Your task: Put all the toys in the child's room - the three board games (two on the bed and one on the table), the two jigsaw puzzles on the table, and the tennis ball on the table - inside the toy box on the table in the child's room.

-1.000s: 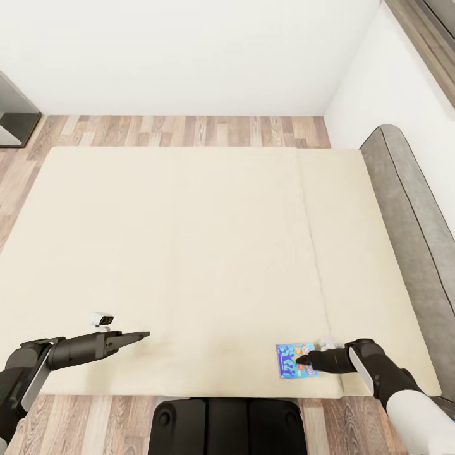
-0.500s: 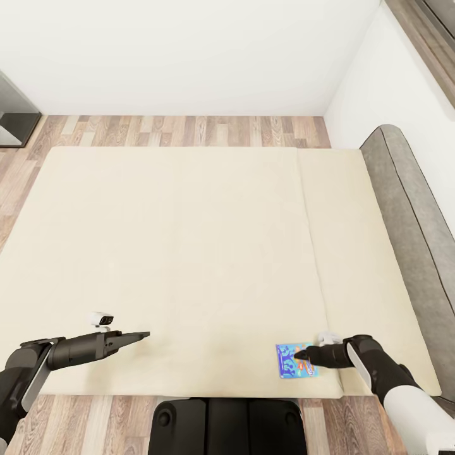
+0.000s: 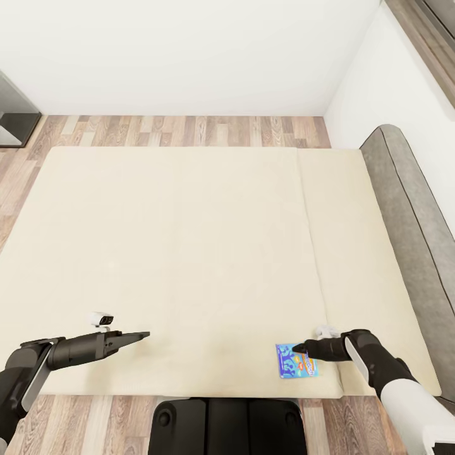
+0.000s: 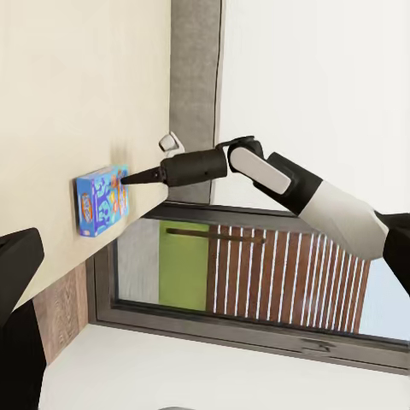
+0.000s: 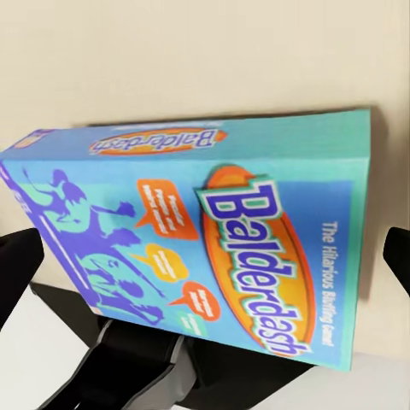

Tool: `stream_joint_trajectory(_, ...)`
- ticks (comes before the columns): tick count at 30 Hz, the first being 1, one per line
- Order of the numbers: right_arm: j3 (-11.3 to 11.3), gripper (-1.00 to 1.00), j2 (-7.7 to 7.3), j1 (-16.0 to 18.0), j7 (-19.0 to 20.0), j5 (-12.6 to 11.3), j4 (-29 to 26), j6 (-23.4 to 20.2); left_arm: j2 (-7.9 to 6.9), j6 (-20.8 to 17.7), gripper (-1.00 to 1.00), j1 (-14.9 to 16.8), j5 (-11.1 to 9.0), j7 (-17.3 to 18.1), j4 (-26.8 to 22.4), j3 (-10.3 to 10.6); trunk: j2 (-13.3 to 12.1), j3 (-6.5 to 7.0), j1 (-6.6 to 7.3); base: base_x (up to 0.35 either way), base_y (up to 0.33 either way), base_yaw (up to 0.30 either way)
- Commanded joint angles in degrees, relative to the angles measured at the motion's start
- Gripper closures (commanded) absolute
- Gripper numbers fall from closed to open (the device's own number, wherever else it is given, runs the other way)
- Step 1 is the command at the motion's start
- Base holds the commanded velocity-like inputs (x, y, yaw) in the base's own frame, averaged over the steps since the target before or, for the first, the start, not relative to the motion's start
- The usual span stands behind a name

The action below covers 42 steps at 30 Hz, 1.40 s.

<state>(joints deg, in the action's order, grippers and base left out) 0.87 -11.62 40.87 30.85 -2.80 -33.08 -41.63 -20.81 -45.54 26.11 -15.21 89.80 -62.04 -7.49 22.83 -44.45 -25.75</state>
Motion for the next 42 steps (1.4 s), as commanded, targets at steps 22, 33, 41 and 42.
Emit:
stream_joint_trajectory(22, 0.01, -1.00, 0.10, 0.01, -0.01, -0.44, 0.54, 0.75, -0.02, -0.61, -1.00, 0.06, 0.00, 0.20, -0.02, 0.00, 0.09, -0.06, -0.03, 0.000, 0.000, 0.000)
stream_joint_trajectory(33, 0.01, -1.00, 0.16, 0.00, -0.01, -0.45, 0.64, 0.76, -0.04, -0.61, -1.00, 0.02, 0.00, 0.20, -0.02, 0.01, 0.09, -0.06, -0.03, 0.000, 0.000, 0.000)
stream_joint_trajectory(41, 0.01, -1.00, 0.15, 0.00, -0.03, -0.45, 0.64, 0.76, -0.02, -0.61, -1.00, 0.02, 0.00, 0.20, -0.02, 0.01, 0.09, -0.06, -0.03, 0.000, 0.000, 0.000)
stream_joint_trajectory(42, 0.01, -1.00, 0.16, 0.00, -0.02, -0.45, 0.64, 0.76, -0.02, -0.61, -1.00, 0.02, 0.00, 0.20, -0.02, 0.01, 0.09, -0.06, -0.03, 0.000, 0.000, 0.000)
